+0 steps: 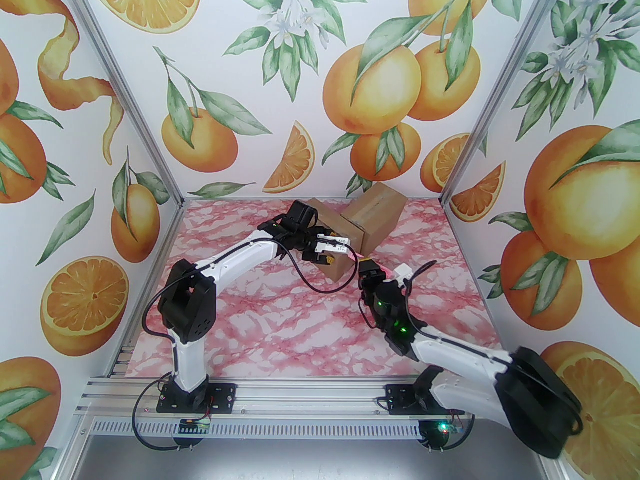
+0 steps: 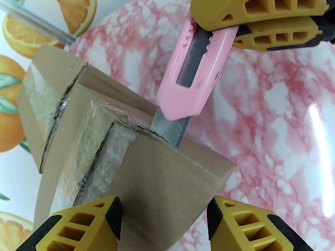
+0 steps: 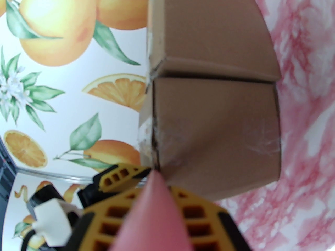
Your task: Unpack the express box
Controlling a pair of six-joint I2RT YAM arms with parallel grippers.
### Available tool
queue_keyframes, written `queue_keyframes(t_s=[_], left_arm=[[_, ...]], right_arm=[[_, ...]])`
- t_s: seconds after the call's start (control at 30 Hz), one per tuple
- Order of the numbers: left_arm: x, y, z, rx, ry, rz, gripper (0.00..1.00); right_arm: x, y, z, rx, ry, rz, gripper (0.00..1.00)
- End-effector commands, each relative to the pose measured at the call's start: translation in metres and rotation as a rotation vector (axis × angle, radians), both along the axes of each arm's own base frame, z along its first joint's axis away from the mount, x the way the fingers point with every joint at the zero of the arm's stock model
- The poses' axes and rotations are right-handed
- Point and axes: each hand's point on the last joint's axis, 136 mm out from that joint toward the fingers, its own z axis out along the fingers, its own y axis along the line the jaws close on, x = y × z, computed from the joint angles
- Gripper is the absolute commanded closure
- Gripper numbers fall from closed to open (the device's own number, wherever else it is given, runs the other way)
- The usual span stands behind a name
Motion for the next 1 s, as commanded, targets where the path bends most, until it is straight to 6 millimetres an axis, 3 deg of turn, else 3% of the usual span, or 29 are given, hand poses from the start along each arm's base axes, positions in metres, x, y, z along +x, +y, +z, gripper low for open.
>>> queue_keyframes(t_s=[0.0, 0.1, 0.27, 0.37, 0.47, 0.53, 0.6, 0.63, 0.77, 0.97], left_arm=[[0.010, 0.019, 0.012, -0.009, -0.037, 0.044, 0.40], [0.007, 0.029, 0.001, 0.012, -0.005, 0.052, 0.40], [0.004, 0.037, -0.006, 0.030, 0.033, 0.067, 0.37], [0.004, 0.042, 0.000, 0.025, 0.026, 0.086, 0.35], [0.004, 0.044, 0.018, -0.027, 0.024, 0.103, 0.33], [0.004, 0.045, 0.025, -0.045, 0.018, 0.113, 0.32], [0.005, 0.048, 0.042, -0.095, 0.014, 0.139, 0.27], [0.007, 0.049, 0.049, -0.118, 0.014, 0.155, 0.25], [0.020, 0.052, 0.069, -0.194, 0.023, 0.223, 0.22], [0.041, 0.055, 0.088, -0.289, 0.048, 0.304, 0.19]], right_arm=[[-0.013, -0.006, 0.029, -0.059, -0.058, 0.063, 1.00], [-0.015, -0.029, 0.037, -0.093, -0.065, 0.034, 1.00], [-0.019, -0.037, 0.032, -0.114, -0.045, 0.083, 1.00], [-0.025, -0.041, 0.008, -0.080, 0.019, 0.115, 1.00], [-0.034, -0.048, -0.023, -0.050, 0.100, 0.120, 1.00], [-0.036, -0.049, -0.029, -0.055, 0.117, 0.121, 1.00], [-0.045, -0.054, -0.056, -0.064, 0.198, 0.116, 1.00], [-0.050, -0.058, -0.081, -0.025, 0.242, 0.103, 1.00], [-0.055, -0.069, -0.121, 0.018, 0.302, 0.051, 1.00], [-0.045, -0.061, -0.134, 0.008, 0.331, 0.107, 1.00]])
